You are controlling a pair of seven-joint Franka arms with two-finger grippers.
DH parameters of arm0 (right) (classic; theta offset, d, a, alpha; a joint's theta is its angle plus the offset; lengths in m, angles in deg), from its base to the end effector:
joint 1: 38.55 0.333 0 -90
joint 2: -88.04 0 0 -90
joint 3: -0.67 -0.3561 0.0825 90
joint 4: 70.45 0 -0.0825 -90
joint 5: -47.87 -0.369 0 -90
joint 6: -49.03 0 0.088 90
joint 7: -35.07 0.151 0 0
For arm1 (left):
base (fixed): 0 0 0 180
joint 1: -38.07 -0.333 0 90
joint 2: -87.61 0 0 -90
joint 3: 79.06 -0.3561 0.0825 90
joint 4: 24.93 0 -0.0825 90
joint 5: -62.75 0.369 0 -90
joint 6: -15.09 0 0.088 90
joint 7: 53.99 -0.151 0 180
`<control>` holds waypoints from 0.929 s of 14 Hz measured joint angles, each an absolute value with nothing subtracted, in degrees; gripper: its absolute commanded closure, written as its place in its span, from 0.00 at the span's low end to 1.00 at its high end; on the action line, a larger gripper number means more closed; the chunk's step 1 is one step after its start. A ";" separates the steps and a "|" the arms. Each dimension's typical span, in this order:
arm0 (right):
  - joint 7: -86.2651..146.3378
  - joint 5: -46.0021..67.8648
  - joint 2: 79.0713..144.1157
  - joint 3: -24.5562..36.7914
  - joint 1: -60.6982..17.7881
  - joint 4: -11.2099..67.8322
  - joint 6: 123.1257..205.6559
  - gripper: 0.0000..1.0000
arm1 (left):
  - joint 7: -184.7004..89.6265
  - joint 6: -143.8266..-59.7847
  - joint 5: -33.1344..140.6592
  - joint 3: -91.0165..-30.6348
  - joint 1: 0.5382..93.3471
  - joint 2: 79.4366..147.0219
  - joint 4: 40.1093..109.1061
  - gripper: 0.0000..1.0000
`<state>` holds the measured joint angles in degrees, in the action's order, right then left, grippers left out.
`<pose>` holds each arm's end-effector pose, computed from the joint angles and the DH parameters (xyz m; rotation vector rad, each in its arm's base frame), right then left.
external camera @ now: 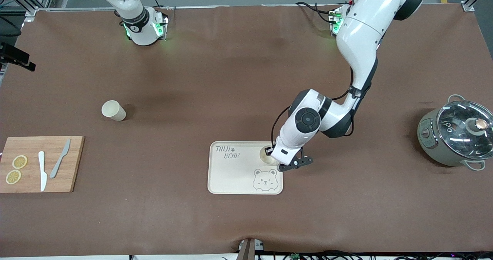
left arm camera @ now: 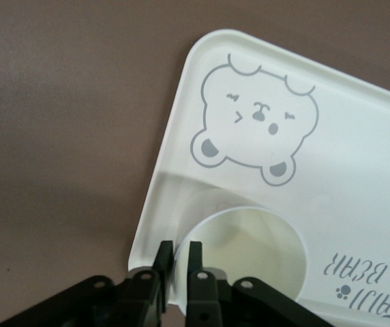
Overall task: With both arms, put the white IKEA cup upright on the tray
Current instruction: 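Lower the cup upright onto the tray and open the left gripper, then withdraw the left gripper while the right gripper reaches the other cup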
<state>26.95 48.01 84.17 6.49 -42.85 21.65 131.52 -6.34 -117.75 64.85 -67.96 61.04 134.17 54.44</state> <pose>0.4890 -0.0896 0.6285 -3.1171 0.0538 0.1538 0.6556 -0.4021 0.2369 2.9421 0.4186 0.0468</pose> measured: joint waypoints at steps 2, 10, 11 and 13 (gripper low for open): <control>26.95 47.99 85.74 6.24 -42.84 21.61 131.59 0.00 | -6.34 -117.83 64.85 -68.07 60.96 134.17 53.97 0.09; 26.94 47.96 92.33 5.78 -42.72 20.79 131.98 0.00 | -6.61 -116.27 64.85 -68.22 58.76 130.51 52.06 0.00; 26.94 47.95 93.90 5.84 -42.93 20.85 132.27 0.00 | -6.87 -114.42 64.85 -68.24 58.15 129.01 51.98 0.00; 26.94 47.92 97.61 5.91 -43.63 22.20 135.94 0.00 | -8.94 -109.33 64.90 -68.33 56.64 125.45 51.90 0.00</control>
